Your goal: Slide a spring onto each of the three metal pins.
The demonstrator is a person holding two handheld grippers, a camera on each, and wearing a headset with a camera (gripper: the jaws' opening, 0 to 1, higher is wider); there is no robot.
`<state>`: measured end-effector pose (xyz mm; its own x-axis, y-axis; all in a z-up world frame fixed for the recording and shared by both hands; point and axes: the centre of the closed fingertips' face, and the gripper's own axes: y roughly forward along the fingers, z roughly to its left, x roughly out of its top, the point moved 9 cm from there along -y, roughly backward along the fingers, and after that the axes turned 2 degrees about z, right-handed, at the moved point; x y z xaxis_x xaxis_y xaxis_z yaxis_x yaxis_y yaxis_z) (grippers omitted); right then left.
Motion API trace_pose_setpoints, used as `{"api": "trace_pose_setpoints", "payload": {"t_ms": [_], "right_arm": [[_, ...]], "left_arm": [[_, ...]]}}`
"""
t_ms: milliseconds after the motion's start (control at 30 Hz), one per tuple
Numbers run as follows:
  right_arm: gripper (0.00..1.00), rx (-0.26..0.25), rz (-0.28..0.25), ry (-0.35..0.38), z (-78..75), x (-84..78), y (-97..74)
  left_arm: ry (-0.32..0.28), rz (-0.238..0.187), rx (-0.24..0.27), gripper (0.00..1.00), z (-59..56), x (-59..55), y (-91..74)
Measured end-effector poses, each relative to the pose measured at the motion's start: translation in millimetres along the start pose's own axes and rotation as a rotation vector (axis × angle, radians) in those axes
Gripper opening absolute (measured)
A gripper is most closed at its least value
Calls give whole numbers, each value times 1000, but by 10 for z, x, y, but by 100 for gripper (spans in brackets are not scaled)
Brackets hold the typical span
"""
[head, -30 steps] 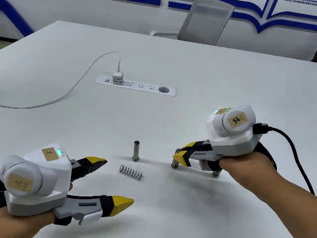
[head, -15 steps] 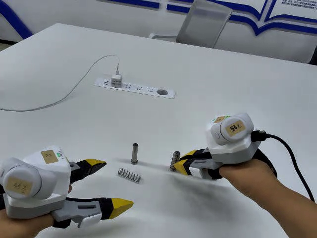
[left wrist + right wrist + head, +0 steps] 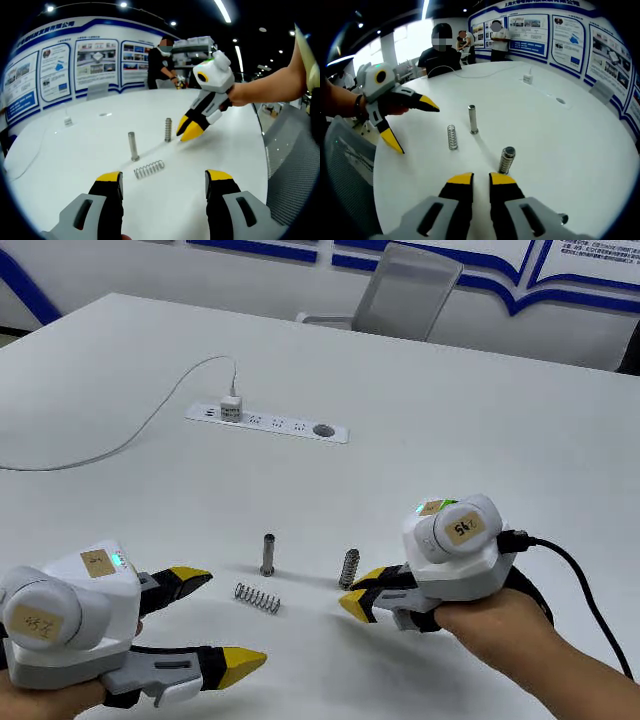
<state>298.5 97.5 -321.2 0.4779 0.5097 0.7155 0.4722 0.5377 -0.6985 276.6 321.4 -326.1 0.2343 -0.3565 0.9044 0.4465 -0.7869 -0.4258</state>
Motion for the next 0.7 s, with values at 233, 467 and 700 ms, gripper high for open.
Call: {"api": "trace_pose_setpoints", "payload": {"t_ms": [233, 467, 700], "right_arm": [[14, 36, -3, -26, 113, 60, 87], [16, 67, -10, -60, 207, 167, 190], [17, 102, 4, -106, 318, 255, 338]], "left_arm": [[-1, 2, 3, 68, 5, -10, -13], [3, 8, 2, 68, 7, -19, -11], [6, 10, -1, 68, -2, -14, -7]]}}
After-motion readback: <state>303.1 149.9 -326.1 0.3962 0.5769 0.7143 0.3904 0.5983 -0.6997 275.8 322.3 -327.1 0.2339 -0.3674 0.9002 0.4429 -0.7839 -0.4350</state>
